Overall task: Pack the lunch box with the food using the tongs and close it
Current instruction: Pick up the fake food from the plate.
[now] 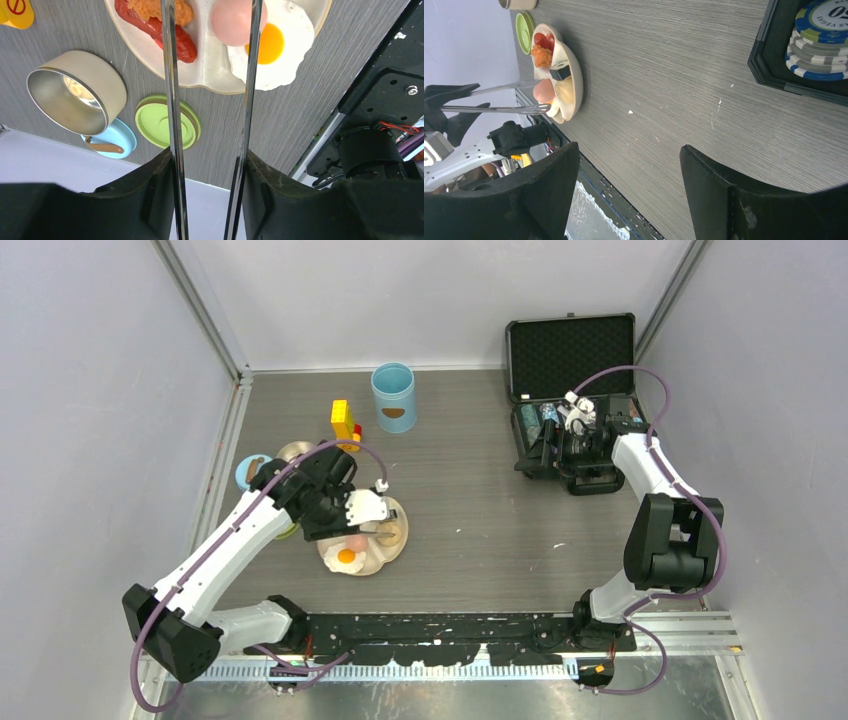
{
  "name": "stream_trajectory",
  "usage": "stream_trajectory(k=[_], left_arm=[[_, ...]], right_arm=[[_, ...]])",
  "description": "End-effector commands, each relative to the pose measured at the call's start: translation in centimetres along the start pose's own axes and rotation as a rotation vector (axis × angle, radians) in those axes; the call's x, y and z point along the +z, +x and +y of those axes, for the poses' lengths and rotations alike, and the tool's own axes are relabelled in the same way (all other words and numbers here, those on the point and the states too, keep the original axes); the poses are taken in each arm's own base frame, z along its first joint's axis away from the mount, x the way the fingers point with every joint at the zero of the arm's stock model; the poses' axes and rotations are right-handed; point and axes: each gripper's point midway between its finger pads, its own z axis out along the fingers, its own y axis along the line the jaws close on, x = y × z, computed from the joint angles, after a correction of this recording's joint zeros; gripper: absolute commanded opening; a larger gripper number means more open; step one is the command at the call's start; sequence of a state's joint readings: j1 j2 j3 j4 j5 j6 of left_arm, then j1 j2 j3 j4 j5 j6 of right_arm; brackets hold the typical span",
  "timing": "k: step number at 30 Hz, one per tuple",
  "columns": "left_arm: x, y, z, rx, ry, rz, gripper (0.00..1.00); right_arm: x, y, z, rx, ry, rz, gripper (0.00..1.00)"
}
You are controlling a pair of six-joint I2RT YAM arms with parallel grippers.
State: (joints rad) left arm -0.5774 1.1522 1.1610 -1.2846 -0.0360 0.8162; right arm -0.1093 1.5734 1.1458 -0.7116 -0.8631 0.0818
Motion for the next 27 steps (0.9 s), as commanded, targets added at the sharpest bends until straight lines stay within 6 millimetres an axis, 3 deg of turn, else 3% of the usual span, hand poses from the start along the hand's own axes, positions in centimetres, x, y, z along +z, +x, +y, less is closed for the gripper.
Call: stream_trajectory(k=[1, 15, 27], left_arm=[[0.1, -0.4, 0.6, 0.012, -0.045, -0.001, 0.47], [1.5, -0.6, -0.3, 0.073, -0.009, 0.037, 0.44], [2.1, -1.2, 0.7, 0.083, -0.051, 0.048, 0.44]], right_arm=[[-0.7, -0.7, 0.8, -0.038, -0.021, -0.036, 0.78], [-0.6, -0.7, 0.6, -0.033, -0.022, -0.034, 0.78], [-0.7, -0.7, 0.6, -0.034, -0.023, -0.037, 0.78]])
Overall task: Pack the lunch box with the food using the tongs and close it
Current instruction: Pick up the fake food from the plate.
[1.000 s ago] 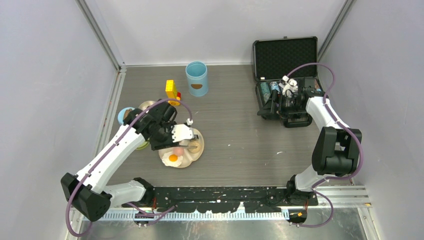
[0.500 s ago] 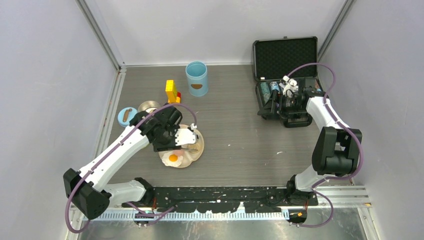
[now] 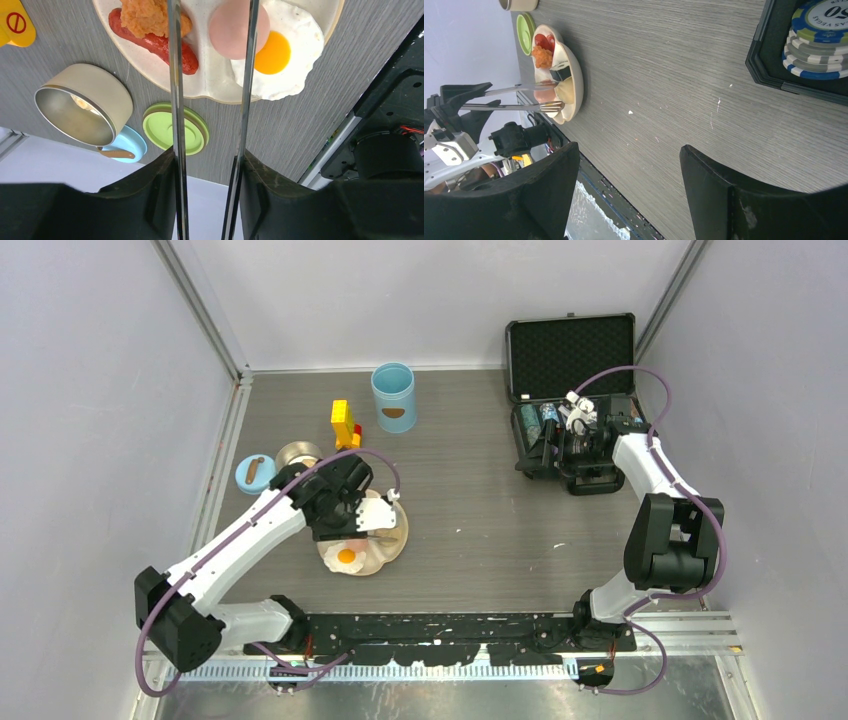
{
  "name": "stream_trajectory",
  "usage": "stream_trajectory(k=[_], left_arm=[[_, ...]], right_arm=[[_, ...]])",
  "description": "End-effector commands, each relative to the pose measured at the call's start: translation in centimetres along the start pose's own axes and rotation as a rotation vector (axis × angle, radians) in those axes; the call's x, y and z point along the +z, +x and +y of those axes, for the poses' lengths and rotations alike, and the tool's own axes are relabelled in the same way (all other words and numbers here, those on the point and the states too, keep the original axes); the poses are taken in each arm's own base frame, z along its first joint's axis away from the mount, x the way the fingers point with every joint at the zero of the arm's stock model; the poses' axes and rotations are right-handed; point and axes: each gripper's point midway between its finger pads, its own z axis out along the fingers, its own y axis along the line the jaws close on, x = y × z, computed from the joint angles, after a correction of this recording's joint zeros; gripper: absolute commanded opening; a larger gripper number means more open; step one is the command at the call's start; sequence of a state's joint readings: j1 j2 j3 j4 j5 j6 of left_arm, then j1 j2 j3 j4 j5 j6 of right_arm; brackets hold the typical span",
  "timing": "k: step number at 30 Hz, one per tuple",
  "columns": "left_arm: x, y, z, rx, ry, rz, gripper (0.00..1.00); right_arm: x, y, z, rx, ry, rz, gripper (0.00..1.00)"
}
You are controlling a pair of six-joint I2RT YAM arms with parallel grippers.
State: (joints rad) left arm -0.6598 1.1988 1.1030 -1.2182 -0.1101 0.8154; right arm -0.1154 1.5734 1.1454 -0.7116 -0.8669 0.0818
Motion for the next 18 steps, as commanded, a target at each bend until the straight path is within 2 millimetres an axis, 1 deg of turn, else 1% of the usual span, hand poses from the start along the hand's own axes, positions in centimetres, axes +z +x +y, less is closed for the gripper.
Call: stream_trajectory(k=[1, 7, 15, 18], left_arm=[[-0.2, -0.4, 0.8, 0.002, -0.043, -0.008, 0.43], [-0.9, -0.2, 0.8, 0.001, -0.053, -0.009, 0.32], [-2.0, 0.6, -0.3, 0.001, -0.044, -0.016, 0.12], [-2.7, 0.7, -0.4, -0.017, -0.052, -0.033, 0.04]], right_arm=[[-0.6, -0.7, 0.7, -0.037, -0.021, -0.034, 0.78], [-0.6, -0.7, 0.7, -0.034, -0.022, -0.032, 0.78], [-0.6, -0.7, 0.7, -0.032, -0.025, -0.033, 0.78], [-0.6, -0.7, 0.8, -0.032, -0.027, -0.033, 0.78]])
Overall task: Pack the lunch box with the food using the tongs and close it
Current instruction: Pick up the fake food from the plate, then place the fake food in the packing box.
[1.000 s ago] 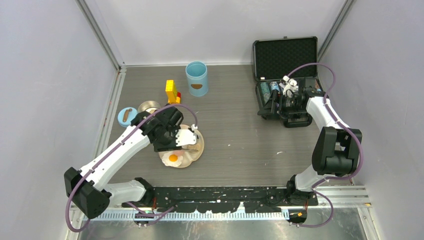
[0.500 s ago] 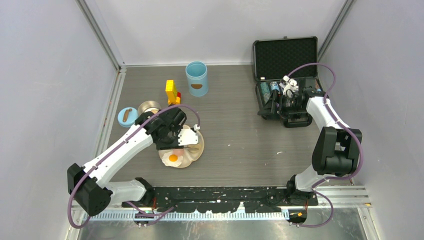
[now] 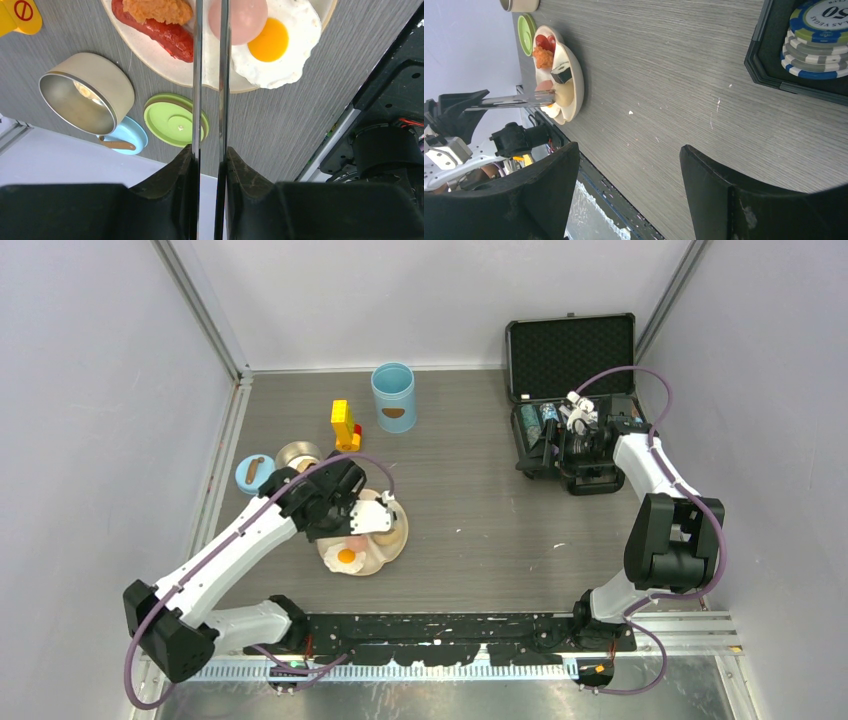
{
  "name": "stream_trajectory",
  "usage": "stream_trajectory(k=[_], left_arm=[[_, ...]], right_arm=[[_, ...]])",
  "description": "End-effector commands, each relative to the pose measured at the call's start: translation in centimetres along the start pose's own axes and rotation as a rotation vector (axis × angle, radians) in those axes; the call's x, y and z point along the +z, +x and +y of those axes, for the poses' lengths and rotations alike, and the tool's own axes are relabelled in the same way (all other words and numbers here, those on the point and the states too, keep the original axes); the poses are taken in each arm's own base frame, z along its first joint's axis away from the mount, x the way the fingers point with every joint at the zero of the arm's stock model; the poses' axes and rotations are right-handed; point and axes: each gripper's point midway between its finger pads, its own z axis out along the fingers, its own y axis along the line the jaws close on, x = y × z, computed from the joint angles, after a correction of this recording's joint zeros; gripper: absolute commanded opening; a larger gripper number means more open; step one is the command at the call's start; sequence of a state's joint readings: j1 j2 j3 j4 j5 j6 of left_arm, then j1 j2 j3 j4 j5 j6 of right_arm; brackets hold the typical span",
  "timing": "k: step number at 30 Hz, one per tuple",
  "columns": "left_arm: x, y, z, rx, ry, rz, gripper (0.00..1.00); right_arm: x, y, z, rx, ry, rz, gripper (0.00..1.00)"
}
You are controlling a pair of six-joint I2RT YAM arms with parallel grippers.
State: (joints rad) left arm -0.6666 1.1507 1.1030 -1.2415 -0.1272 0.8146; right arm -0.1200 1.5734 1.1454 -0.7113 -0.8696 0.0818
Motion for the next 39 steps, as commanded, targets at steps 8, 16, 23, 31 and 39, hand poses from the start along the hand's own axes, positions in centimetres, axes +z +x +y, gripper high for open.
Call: stream_trajectory(k=[8, 16, 23, 31, 39], left_arm=[[-4.0, -0.3, -1.3, -0.061, 0.011, -0.096, 0.0], [-6.2, -0.4, -1.3, -0.179, 0.004, -0.178, 0.0], [-7.6, 2.6, 3.2, -0.532, -0.029, -0.222, 0.0], [-7.0, 11.1, 8.2, -0.925, -0.129, -0.17, 0.0], [-4.7, 15.9, 9.5, -1.084, -0.196, -0.101, 0.0]], right_arm=[[-0.6, -0.6, 1.0, -0.036, -0.027, -0.031, 0.78], [-0.6, -0.6, 1.0, -0.037, -0.031, -0.031, 0.78], [-0.5, -0.7, 1.1, -0.034, -0.038, -0.03, 0.78], [-0.8, -0.6, 1.1, -0.039, -0.037, -0.037, 0.78], [-0.6, -0.6, 0.9, -0.03, -0.043, -0.03, 0.78]])
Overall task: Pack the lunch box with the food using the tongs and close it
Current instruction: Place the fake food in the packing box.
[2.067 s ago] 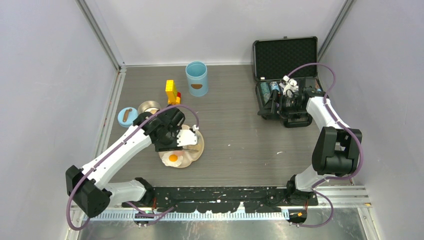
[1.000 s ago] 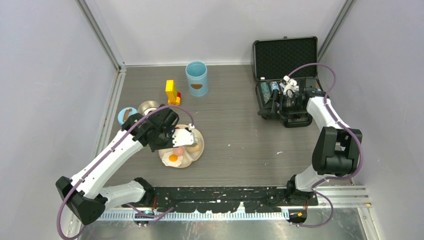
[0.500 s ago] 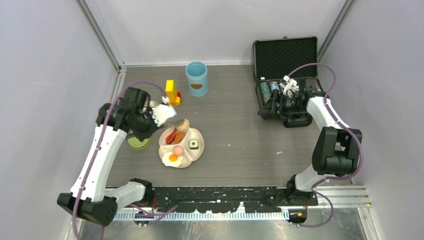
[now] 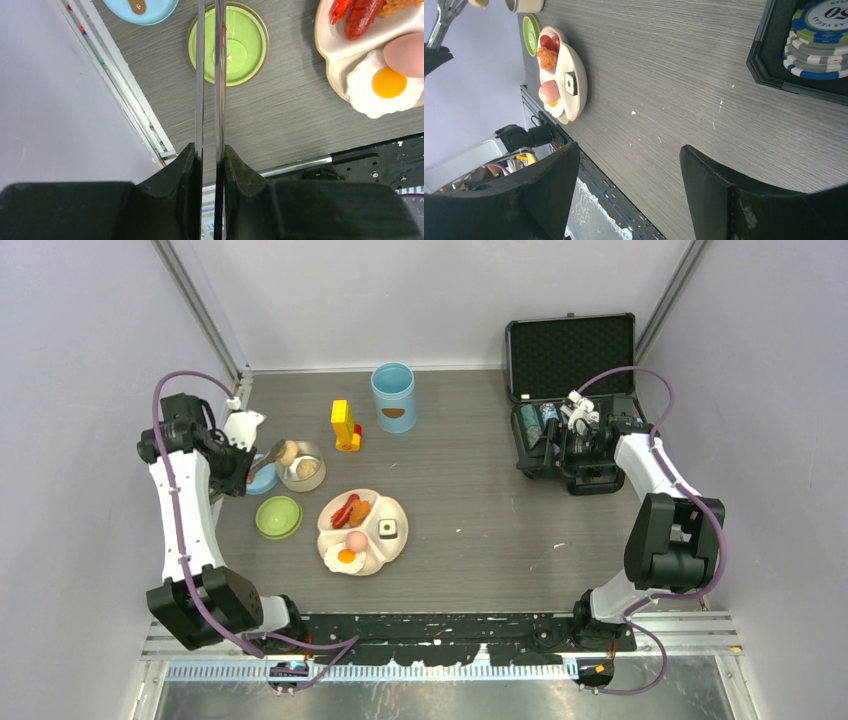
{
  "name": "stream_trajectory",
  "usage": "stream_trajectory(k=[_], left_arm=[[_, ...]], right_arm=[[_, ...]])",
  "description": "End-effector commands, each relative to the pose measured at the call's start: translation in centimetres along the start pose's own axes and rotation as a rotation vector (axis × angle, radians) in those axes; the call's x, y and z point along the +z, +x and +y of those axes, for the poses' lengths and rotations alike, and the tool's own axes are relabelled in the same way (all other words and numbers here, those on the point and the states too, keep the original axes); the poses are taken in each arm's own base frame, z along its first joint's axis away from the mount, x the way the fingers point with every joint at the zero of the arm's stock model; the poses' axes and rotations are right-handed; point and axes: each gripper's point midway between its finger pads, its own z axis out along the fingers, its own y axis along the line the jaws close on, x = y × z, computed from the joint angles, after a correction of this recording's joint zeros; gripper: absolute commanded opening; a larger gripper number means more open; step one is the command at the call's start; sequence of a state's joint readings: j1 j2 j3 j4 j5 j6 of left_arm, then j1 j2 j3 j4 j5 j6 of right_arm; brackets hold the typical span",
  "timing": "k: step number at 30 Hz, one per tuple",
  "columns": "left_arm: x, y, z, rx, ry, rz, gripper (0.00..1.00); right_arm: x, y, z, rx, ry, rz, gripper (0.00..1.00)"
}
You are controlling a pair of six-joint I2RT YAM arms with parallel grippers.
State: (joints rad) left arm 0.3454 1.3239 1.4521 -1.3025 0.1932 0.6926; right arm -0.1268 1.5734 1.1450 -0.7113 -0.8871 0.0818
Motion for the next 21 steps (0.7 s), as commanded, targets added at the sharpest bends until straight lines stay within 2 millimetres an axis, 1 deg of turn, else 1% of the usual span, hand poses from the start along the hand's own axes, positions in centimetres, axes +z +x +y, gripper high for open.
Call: stream_trajectory(k=[1, 3, 10, 17, 21], left_arm=[[0.8, -1.1, 1.2, -0.026, -0.045, -0.053, 0.0], [1.5, -1.0, 1.7, -0.042, -0.054, -0.04, 0.0], [3.8, -0.6, 2.1, -0.061, -0.036, -0.007, 0.0], [5.1, -0.1, 2.7, -0.045, -0.045, 0.022, 0.0], [5.9, 0.5, 3.0, -0.035, -0.049, 0.052, 0.03]], right_arm=[[-0.5, -0.5, 0.8, -0.033, -0.029, -0.026, 0.78], [-0.4, -0.5, 0.7, -0.032, -0.028, -0.025, 0.78], [-0.5, -0.5, 0.6, -0.03, -0.024, -0.026, 0.78], [-0.3, -0.5, 0.3, -0.021, -0.025, -0.022, 0.78], [-0.3, -0.5, 0.2, -0.02, -0.023, -0.021, 0.78]])
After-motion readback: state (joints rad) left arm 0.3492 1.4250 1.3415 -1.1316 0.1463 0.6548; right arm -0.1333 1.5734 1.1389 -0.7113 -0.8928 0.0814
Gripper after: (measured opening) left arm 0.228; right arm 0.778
